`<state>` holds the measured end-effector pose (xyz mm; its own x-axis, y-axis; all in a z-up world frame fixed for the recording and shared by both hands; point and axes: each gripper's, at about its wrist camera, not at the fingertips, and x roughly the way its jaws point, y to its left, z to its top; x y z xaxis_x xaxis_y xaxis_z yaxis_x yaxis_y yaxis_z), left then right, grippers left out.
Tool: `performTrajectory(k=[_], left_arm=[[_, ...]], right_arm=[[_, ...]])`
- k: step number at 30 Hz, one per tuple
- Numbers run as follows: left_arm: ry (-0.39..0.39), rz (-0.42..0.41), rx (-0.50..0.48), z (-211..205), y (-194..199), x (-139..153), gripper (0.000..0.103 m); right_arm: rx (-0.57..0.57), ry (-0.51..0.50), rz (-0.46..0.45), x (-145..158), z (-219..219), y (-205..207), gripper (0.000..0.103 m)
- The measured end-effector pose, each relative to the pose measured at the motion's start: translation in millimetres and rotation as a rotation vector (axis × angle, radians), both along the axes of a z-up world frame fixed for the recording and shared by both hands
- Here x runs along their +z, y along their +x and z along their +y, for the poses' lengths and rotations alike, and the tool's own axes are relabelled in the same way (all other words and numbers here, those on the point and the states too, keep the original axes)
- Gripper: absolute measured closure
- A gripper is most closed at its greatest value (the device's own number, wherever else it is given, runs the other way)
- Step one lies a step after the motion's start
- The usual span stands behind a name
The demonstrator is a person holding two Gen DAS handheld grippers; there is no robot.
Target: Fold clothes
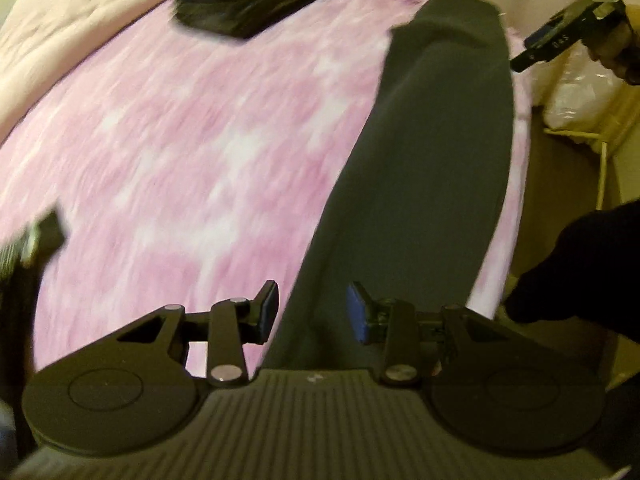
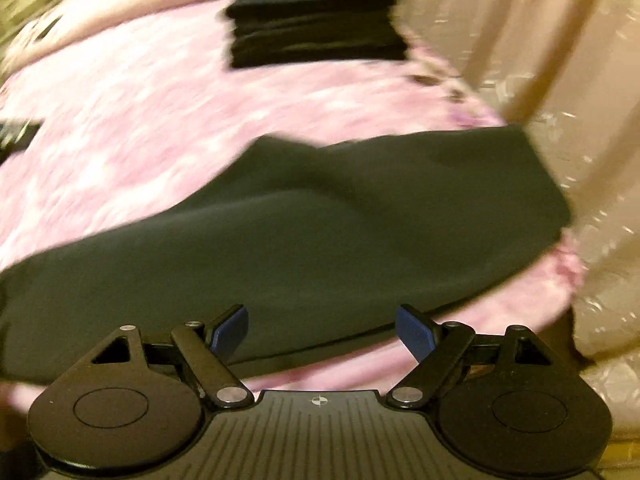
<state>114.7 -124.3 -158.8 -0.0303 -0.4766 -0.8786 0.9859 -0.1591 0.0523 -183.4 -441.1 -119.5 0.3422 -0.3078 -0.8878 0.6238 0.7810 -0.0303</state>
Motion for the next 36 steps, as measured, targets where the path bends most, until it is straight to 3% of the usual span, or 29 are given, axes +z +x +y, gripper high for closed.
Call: performTrajectory(k=[3,6,9,14,15,17,20,25,30,36], left_arm=[[-0.007,0.002,-0.030,-45,-25,4,0.067],[-0.015,0.005,-0.060,-90,-50,8,0.067],[0.001,0.014,-0.041,-130,-76,7,0.067],[0.075,0.043,-0.005,-192,-126,-5,0.066],[0.083,0.047,-0.002,-203,-132,-6,0.066],[0.079,0.060,0.021,-226,-135,-2,0.066],[0.070,0.094,0.046,-262,-125,-2,0.066],[0.084,0.257,0.033,-323,-108,-16,0.066],[0.060,0.391,-0.010,-373,-96,-40,0.063],[0.032,0.304,-0.156,-386,-82,-59,0.063]], right_arm=[[-0.099,0.033,-0.039,-6,-54,-18,0.020],[-0.197,0.143,-0.076,-29,-108,-33,0.020],[-0.202,0.232,-0.069,-54,-143,-39,0.020],[0.113,0.114,0.156,-63,-153,-34,0.020],[0.150,0.088,0.164,-57,-155,-34,0.020],[0.198,0.035,0.143,-40,-162,-33,0.020],[0.271,0.007,0.036,-21,-169,-22,0.020],[0.303,0.038,-0.045,-30,-176,4,0.020],[0.203,0.054,0.086,-69,-189,-13,0.020],[0.164,0.043,0.108,-69,-187,-41,0.020]])
